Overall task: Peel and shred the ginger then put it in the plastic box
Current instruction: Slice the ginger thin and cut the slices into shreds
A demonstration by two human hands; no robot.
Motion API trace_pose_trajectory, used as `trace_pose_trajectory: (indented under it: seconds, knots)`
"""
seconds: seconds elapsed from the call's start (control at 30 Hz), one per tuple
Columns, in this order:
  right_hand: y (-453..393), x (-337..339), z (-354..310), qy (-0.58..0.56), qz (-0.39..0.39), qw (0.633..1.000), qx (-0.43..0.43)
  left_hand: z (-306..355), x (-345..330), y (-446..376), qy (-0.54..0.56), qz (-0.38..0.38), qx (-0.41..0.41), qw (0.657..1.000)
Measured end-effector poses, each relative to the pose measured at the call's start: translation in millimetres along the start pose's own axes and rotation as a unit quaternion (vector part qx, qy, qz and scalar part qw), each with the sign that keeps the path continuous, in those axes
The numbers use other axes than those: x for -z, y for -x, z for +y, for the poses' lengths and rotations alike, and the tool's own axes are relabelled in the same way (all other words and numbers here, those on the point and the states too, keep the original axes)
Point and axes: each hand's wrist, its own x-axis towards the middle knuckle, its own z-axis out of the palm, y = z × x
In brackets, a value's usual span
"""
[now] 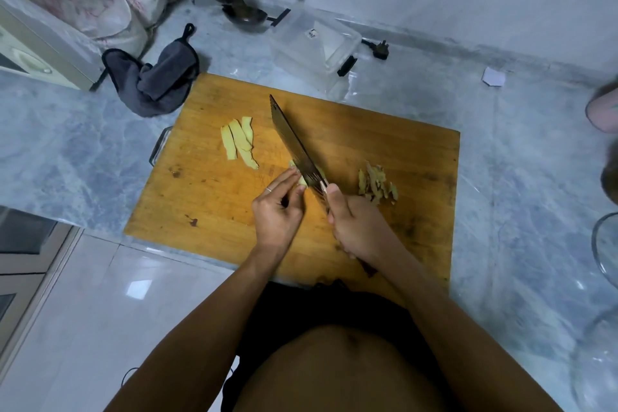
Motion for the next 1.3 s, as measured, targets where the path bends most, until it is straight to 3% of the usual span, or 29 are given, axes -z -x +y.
trace_pose_trajectory:
  seconds: [0.93,1.3]
  knots:
    - [29.0,1.8,-6.5,0.084,0.011,0.996,0.027,-6.6,-2.5,-0.2,-0.02,-0.006,-0.02,1.0]
    - [15.3,-0.9,-6.2,0.057,-0.018,0.998,0.008,-7.8,-4.0,-0.4,-0.012,-0.003,-0.017,1.0]
